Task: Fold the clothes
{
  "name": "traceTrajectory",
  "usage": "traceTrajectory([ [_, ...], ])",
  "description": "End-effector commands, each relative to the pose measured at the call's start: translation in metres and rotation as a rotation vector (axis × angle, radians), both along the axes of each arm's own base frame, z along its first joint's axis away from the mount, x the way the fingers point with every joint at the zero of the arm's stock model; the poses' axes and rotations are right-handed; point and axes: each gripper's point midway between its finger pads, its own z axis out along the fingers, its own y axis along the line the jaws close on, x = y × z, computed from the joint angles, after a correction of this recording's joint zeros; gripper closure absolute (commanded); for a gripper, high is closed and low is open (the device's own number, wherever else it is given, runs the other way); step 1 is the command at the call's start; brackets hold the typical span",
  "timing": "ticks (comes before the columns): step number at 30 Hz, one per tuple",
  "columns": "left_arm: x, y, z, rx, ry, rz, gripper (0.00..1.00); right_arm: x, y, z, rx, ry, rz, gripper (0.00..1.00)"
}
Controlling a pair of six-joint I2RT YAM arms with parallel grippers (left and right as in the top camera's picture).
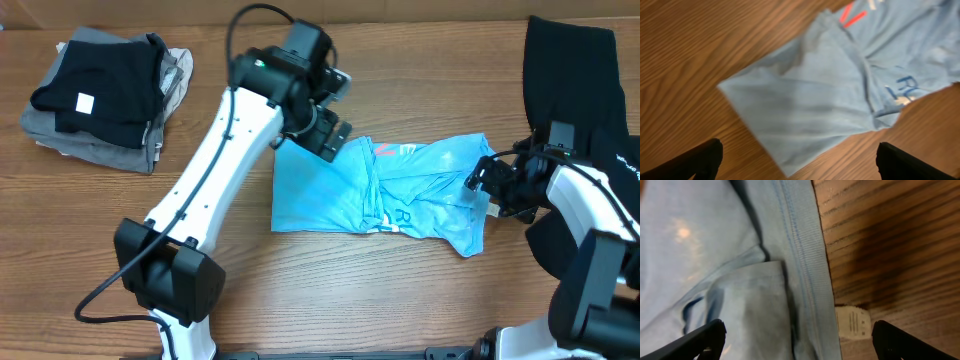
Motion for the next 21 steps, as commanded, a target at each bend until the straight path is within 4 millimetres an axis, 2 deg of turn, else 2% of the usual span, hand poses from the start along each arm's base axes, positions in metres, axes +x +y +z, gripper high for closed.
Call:
traceTrajectory([
  [1,0.011,0.025,0.003,0.027,-0.008,0.065,0.00,-0.006,0.005,-0.017,-0.001,0.053,0.020,0.04],
  [4,0.015,0.044,0.002,0.033,0.005,0.110,0.00,-0.009,0.017,-0.029,0.013,0.088,0.050,0.09],
  [7,0.020,0.056,0.002,0.033,0.006,0.141,0.00,-0.010,0.029,-0.034,0.025,0.106,0.075,0.20],
  [10,0.022,0.065,0.002,0.034,0.010,0.162,0.00,-0.010,0.038,-0.034,0.026,0.114,0.075,0.41],
  [15,0.022,0.082,0.000,0.069,0.018,0.196,0.00,-0.008,0.034,-0.033,0.033,0.116,0.003,0.89],
  [17,0.023,0.090,0.000,0.102,0.012,0.210,0.00,-0.008,0.026,-0.032,0.039,0.119,-0.024,0.96],
  [21,0.027,0.101,0.000,0.119,0.003,0.237,0.00,-0.012,0.001,-0.019,0.050,0.151,-0.092,0.96],
])
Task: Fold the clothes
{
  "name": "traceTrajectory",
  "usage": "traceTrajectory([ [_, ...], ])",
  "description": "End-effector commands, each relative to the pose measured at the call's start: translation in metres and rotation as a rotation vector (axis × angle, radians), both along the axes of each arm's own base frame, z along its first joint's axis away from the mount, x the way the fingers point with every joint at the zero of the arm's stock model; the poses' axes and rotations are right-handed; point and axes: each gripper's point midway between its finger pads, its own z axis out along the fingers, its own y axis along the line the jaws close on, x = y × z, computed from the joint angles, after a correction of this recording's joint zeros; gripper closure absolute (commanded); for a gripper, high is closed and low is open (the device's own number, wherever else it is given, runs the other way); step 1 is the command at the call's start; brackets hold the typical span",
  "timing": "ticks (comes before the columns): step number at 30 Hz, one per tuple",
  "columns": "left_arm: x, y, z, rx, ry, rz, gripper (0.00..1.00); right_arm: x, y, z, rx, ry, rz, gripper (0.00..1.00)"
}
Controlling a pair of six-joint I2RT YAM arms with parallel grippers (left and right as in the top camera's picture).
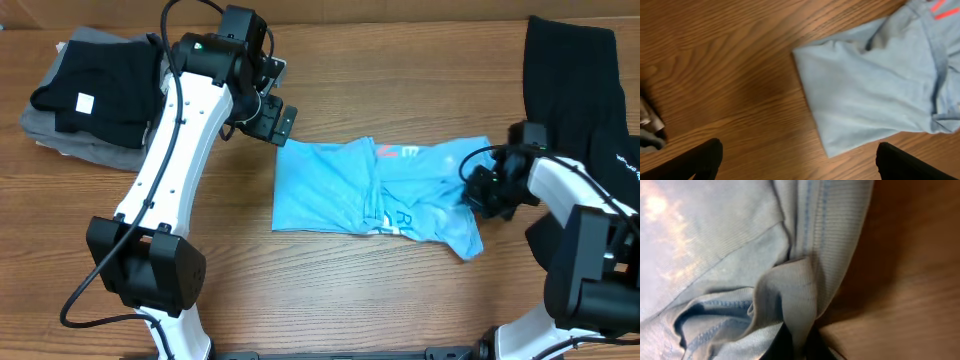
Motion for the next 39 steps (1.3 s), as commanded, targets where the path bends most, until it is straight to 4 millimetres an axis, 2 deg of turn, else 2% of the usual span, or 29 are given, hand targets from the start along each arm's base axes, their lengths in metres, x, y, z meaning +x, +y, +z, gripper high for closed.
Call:
traceTrajectory([
  [1,0.010,0.018,0.005,0.032,-0.031,0.057,0.00,0.000,-0.030,0.009,-0.014,0.029,-0.076,0.96],
  [4,0.012,0.033,0.005,0.040,-0.029,0.109,0.00,-0.001,-0.046,0.030,-0.005,0.037,-0.085,0.96],
  [6,0.013,0.044,0.005,0.042,-0.024,0.135,0.00,0.003,-0.049,0.048,0.020,0.016,-0.060,0.96],
  [9,0.015,0.060,0.005,0.042,-0.022,0.172,0.00,0.009,-0.042,0.076,0.059,-0.027,0.000,0.96],
  [12,0.017,0.074,0.005,0.043,-0.022,0.207,0.00,0.013,-0.024,0.100,0.090,-0.064,0.066,0.96],
  [14,0.018,0.082,0.005,0.043,-0.022,0.227,0.00,0.014,-0.006,0.113,0.096,-0.081,0.115,0.96],
  [18,0.019,0.093,0.005,0.043,-0.023,0.252,0.00,0.012,0.047,0.128,0.093,-0.109,0.273,0.96],
  [25,0.020,0.096,0.004,0.042,-0.027,0.259,0.00,0.015,0.145,0.149,0.113,-0.174,0.462,0.96],
  [30,0.022,0.096,0.004,0.041,-0.031,0.259,0.00,0.017,0.204,0.180,0.128,-0.277,0.564,0.96],
  [35,0.023,0.096,0.004,0.039,-0.036,0.258,0.00,0.018,0.237,0.198,0.107,-0.356,0.613,0.96],
  [39,0.025,0.095,0.004,0.035,-0.045,0.258,0.00,0.019,0.258,0.190,0.113,-0.366,0.657,0.96],
])
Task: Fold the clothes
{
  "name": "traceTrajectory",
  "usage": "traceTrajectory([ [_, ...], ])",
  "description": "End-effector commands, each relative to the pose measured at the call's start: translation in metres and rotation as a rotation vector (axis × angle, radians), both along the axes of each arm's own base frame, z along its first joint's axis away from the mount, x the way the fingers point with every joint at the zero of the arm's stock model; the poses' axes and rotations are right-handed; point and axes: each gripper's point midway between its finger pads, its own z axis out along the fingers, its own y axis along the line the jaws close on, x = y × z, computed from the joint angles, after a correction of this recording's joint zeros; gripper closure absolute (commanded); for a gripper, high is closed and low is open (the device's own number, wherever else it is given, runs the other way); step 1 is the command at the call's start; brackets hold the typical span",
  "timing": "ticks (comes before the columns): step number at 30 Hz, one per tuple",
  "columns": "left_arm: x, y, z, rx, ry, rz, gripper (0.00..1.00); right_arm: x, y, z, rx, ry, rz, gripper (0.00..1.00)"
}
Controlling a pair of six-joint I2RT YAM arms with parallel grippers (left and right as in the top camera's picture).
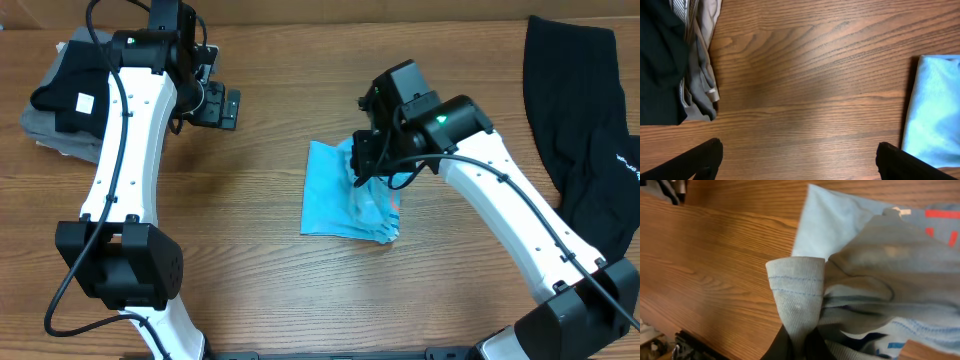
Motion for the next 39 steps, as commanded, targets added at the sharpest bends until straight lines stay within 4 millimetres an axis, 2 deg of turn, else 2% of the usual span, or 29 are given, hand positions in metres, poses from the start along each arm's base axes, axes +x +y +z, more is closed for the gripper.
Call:
traceTrajectory([
  [1,0.005,0.003,0.003,0.001,-0.017,0.018,0.00,0.004,0.014,0.004,0.003,-0.026,0.001,0.96],
  [4,0.005,0.002,0.002,-0.002,-0.017,0.017,0.00,-0.001,0.029,-0.019,-0.022,0.021,0.041,0.96],
  [5,0.005,0.002,0.002,-0.002,-0.017,0.017,0.00,-0.004,0.036,-0.028,-0.029,0.040,0.060,0.93],
  [7,0.005,0.001,-0.001,-0.003,-0.013,0.016,0.00,-0.011,0.050,-0.042,-0.038,0.067,0.098,0.77],
  [8,0.005,0.002,-0.001,-0.003,-0.012,0.017,0.00,-0.015,0.058,-0.045,-0.030,0.072,0.127,0.72],
  [11,0.005,0.002,-0.002,-0.003,-0.009,0.017,0.00,-0.026,0.078,-0.045,0.010,0.059,0.229,0.53],
  [14,0.006,0.002,-0.002,-0.003,-0.014,0.017,0.00,-0.026,0.078,-0.034,0.007,0.049,0.244,0.46],
  [17,0.007,0.001,-0.002,-0.006,-0.019,0.016,0.00,-0.016,0.058,-0.018,-0.022,0.049,0.192,0.44],
  [19,0.008,0.001,-0.001,-0.006,-0.023,0.016,0.00,-0.004,0.031,-0.011,-0.077,0.063,0.114,0.42],
  [22,0.008,0.001,-0.001,-0.007,-0.023,0.016,0.00,0.002,-0.010,-0.017,-0.159,0.124,-0.013,0.39],
  [26,0.009,0.001,-0.001,-0.006,-0.027,0.016,0.00,-0.007,-0.040,-0.038,-0.199,0.235,-0.099,0.38],
  [29,0.010,0.001,-0.001,-0.007,-0.031,0.016,0.00,-0.016,-0.045,-0.055,-0.212,0.287,-0.115,0.37],
  [32,0.010,0.001,-0.001,-0.007,-0.030,0.016,0.00,-0.025,-0.038,-0.074,-0.190,0.318,-0.095,0.37],
  [37,0.010,0.001,-0.001,-0.007,-0.030,0.016,0.00,-0.028,-0.035,-0.093,-0.174,0.322,-0.093,0.37],
  [39,0.010,0.001,-0.001,-0.007,-0.030,0.016,0.00,-0.029,-0.035,-0.097,-0.172,0.324,-0.095,0.44],
])
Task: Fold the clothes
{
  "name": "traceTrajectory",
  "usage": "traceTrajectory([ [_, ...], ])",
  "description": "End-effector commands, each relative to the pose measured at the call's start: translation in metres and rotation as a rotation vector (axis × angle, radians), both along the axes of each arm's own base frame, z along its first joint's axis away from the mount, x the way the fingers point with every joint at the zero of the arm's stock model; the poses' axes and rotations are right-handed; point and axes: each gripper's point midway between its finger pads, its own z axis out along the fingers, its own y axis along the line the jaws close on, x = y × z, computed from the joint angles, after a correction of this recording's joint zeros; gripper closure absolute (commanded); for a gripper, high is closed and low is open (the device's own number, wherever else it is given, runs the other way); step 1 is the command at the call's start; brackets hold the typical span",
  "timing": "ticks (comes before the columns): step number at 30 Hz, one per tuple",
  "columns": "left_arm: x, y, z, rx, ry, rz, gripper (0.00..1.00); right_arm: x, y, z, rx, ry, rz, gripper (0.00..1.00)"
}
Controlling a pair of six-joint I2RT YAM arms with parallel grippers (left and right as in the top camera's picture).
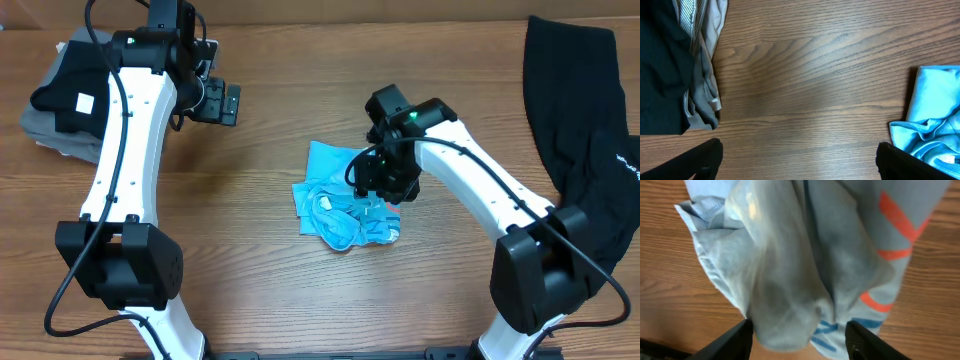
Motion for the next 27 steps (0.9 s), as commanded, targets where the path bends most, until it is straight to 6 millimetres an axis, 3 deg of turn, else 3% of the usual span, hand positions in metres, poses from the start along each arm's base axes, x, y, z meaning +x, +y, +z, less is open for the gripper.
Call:
traceTrajectory([
  [1,0.001,0.001,-0.003,-0.005,0.007,0.016,0.00,-0.004,0.002,-0.001,0.022,-0.005,-0.007,0.50],
  [7,0.002,0.001,-0.003,-0.005,0.001,0.016,0.00,0.013,0.018,0.003,0.099,-0.071,-0.003,0.96],
  [13,0.005,0.001,-0.002,-0.005,-0.012,0.016,0.00,0.038,0.052,0.024,0.235,-0.191,0.036,0.96],
  [18,0.010,0.001,0.000,-0.007,-0.031,0.016,0.00,0.057,0.095,0.043,0.319,-0.354,0.114,0.96],
  [25,0.010,-0.004,0.000,-0.031,-0.033,0.007,0.00,0.086,0.123,0.033,0.310,-0.511,0.138,0.95],
  [26,0.010,-0.004,0.000,-0.034,-0.034,0.007,0.00,0.088,0.125,0.031,0.312,-0.513,0.139,0.77],
  [27,0.011,-0.005,0.000,-0.035,-0.035,0.006,0.00,0.089,0.125,0.029,0.312,-0.514,0.139,0.51],
])
